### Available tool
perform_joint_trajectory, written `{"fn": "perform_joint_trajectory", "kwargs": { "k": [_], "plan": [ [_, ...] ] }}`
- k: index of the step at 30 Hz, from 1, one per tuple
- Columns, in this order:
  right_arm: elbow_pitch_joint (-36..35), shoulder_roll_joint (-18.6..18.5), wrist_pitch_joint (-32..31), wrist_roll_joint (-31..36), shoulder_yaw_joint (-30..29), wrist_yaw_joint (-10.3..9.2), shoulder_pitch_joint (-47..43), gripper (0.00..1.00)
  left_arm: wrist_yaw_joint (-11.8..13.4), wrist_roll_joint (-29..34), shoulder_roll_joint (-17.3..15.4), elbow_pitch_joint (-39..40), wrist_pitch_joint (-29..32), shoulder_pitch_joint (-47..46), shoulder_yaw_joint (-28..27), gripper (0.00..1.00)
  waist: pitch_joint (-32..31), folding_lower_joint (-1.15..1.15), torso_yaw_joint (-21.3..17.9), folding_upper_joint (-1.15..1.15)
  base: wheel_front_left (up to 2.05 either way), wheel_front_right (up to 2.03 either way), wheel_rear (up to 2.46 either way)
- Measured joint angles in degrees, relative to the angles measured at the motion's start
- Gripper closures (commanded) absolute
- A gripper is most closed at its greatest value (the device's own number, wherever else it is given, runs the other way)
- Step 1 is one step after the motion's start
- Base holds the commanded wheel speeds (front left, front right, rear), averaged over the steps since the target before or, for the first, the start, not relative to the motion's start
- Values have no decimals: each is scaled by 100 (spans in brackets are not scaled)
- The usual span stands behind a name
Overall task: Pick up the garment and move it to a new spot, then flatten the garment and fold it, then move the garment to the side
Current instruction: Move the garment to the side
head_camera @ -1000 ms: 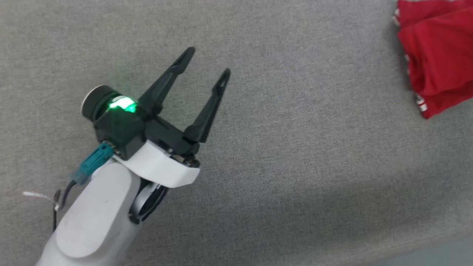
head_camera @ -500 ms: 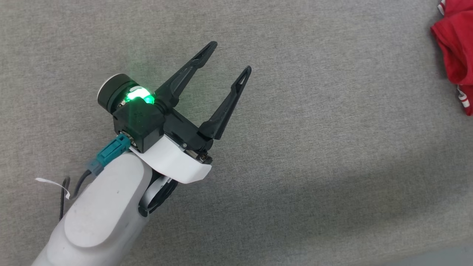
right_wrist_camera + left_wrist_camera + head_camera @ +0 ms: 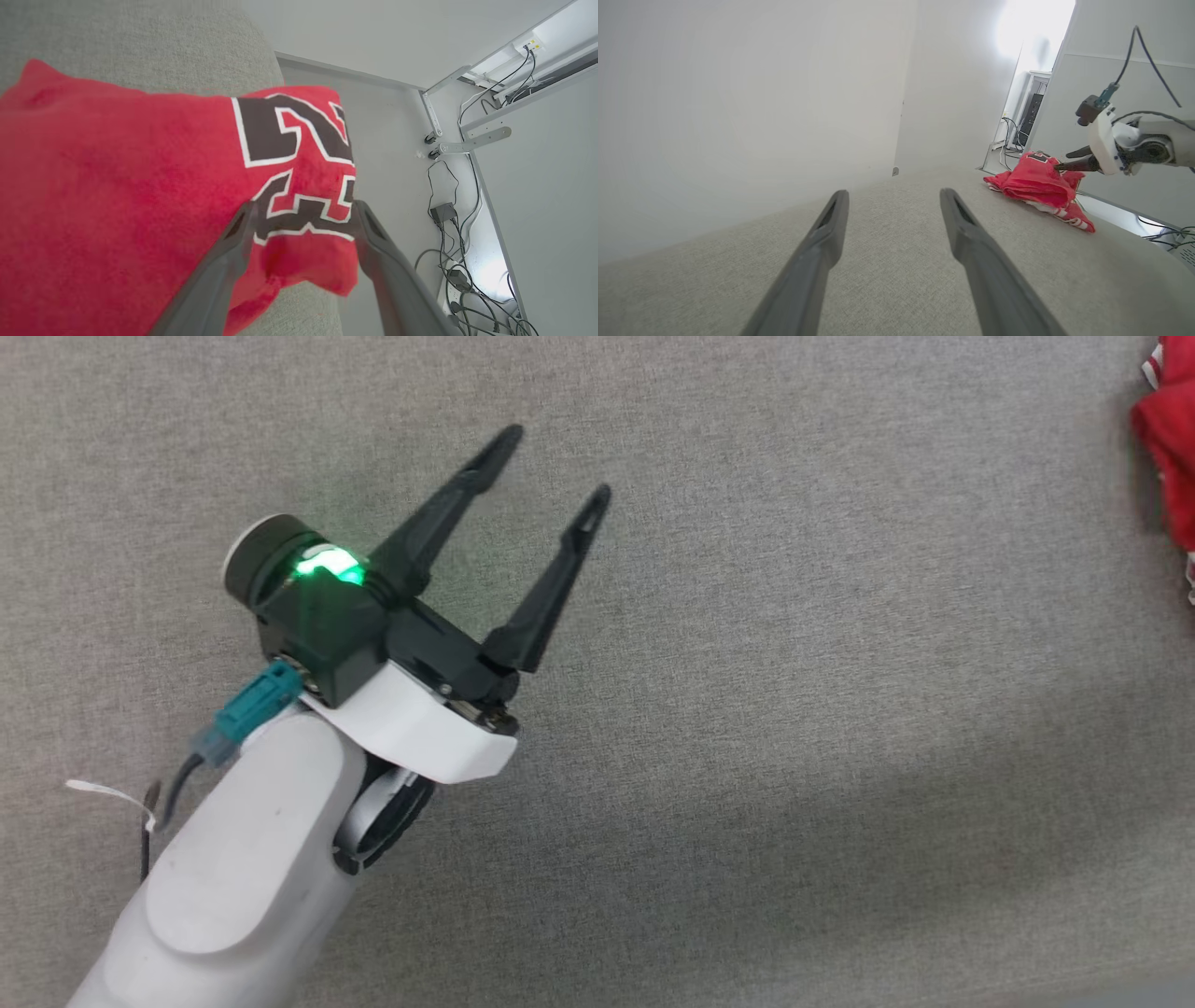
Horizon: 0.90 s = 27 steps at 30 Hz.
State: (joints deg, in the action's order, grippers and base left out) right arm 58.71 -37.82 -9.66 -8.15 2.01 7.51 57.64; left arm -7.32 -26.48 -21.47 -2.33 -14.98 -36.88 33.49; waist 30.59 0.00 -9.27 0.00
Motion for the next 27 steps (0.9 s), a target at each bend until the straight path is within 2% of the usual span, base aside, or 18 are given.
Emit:
{"fn": "perform_joint_trajectory", "kwargs": {
  "k": [6,13,19,23,27],
  "plan": [
    [85,147,214,198,-265,0,131,0,0,-25,-47,21,0,164,-233,0,-131,0,-35,0,0,0,0],
    [-1,559,571,71,-368,0,152,0,0,-23,-56,22,-1,497,-610,0,-392,0,-72,0,0,0,0],
    [-361,925,1102,-208,-55,0,-203,0,-1,-1,4,-76,-1,937,-1205,0,-773,0,-52,0,0,0,0],
    [-689,1236,1473,-390,175,0,-557,0,-1,142,143,-81,0,1235,-1637,0,-1022,0,-29,0,0,0,0],
    [-1017,1394,1809,-556,346,0,-934,0,0,339,300,-89,-1,1517,-2109,0,-1272,0,11,0,0,0,0]
  ]
}}
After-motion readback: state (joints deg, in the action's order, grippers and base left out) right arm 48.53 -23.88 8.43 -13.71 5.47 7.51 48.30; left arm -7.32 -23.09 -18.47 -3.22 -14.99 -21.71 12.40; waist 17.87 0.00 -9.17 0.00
